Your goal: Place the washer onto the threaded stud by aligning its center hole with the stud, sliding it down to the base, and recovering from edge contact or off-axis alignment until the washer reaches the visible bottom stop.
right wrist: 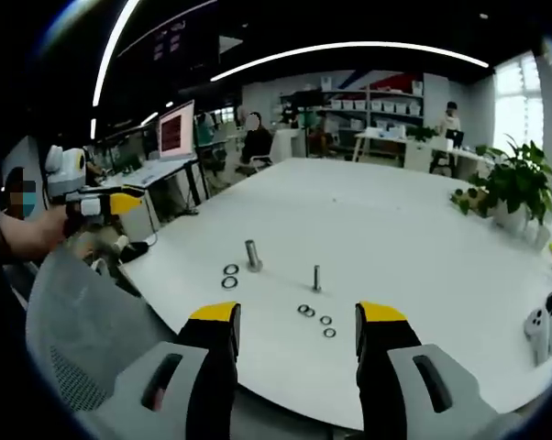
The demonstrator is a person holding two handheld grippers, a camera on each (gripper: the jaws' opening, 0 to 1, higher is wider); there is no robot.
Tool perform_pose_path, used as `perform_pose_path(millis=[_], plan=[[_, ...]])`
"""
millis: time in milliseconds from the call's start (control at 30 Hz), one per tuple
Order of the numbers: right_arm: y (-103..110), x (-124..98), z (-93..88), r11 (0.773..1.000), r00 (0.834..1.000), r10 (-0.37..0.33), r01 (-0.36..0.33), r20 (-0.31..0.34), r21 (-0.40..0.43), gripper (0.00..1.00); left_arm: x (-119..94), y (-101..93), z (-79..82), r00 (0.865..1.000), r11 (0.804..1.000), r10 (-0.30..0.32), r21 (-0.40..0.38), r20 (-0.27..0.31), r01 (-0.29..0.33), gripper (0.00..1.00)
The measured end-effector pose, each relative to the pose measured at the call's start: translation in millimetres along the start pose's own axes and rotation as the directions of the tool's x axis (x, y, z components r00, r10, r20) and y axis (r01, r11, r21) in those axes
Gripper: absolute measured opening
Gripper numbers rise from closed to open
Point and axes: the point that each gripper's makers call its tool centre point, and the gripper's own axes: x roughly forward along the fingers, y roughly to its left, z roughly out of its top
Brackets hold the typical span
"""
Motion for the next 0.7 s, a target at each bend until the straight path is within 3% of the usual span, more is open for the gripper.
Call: perform_pose_path(millis=[167,333,500,700], plan=[[5.1,-1.5,4.5,0.999,0.999,0.035,-0.036,0.030,0.025,0.54,-0.4,2.7,0.8,1.000,1.000,0.024,0.021,0.001,-0.024,0.50],[5.2,-0.8,4.8,0.999,0.999,0.029,-0.030,0.026,0.013,0.56,2.5,0.4,-5.4,0.999,0.999,0.016,0.039,-0.032,-0.015,0.50],[6.9,-0.5,9.8,0.999,0.998,0.036,-0.037,0.046,0.018,0.56,1.9,0.6,-4.4,0.999,0.999,0.015,0.042,-0.028,-0.014,0.49],[9.7,2.1,6.2,0.998,0.998,0.053,-0.054,0.018,0.046,0.56,3.5,-0.4,-7.3,0.999,0.999,0.005,0.034,-0.044,-0.003,0.49]])
